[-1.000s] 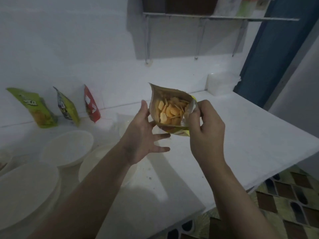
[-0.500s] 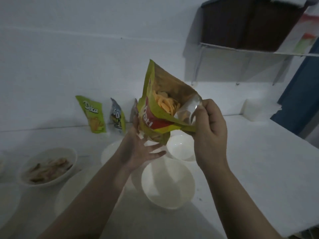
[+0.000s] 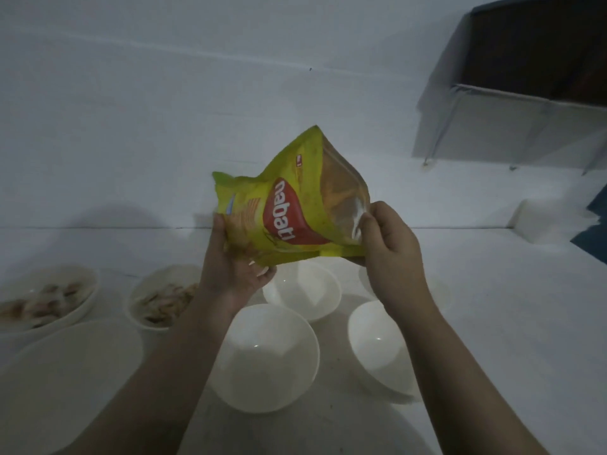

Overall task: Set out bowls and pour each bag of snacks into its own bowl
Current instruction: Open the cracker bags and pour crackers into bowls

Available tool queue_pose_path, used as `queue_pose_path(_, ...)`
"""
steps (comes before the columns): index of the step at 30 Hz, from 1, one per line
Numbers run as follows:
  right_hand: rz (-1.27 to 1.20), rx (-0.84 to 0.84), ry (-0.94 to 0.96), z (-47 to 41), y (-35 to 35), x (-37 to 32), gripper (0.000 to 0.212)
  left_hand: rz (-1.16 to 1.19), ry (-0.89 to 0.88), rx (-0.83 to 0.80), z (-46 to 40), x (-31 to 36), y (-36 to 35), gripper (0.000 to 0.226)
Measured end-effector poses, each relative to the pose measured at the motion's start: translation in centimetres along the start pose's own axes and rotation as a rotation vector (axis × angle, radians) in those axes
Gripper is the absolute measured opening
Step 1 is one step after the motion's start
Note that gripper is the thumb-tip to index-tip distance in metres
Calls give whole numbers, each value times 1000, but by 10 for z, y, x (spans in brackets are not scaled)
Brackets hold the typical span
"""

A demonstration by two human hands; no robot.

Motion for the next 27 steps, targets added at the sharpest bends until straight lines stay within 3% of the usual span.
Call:
queue_pose_path(6,220,-61,-71,-16,-23,27,26,-122,-81,31,-13,20,22,53)
queue_pose_path(10,418,-178,-136,-39,-38,52,27,-206,-99,64,-26,26,39,57)
queue_pose_path(15,176,-281,-292,-58,-64,63,36,-292,-178,159,-40,31,59,61)
queue_pose_path(19,-18,-371,-308,-74,-82,60,50,-351,-214,184,-44,30,66,57)
queue_pose_path(22,20,-323,-256,-77,-91,55,31,-343,-241,212,-48,28,69,41)
queue_pose_path(27,154,-114,-157,-79,-91,68,28,-379,-359,228,-47,29,72,23)
Point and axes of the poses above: each hand's wrist, its own z-axis away from the middle knuckle, its own y-axis out of the back of the hand, x = y × z, the point moved 4 cm from there along -z, towards the middle knuckle, and after that the axes turned 11 degrees about -y, right-handed, at the moved point
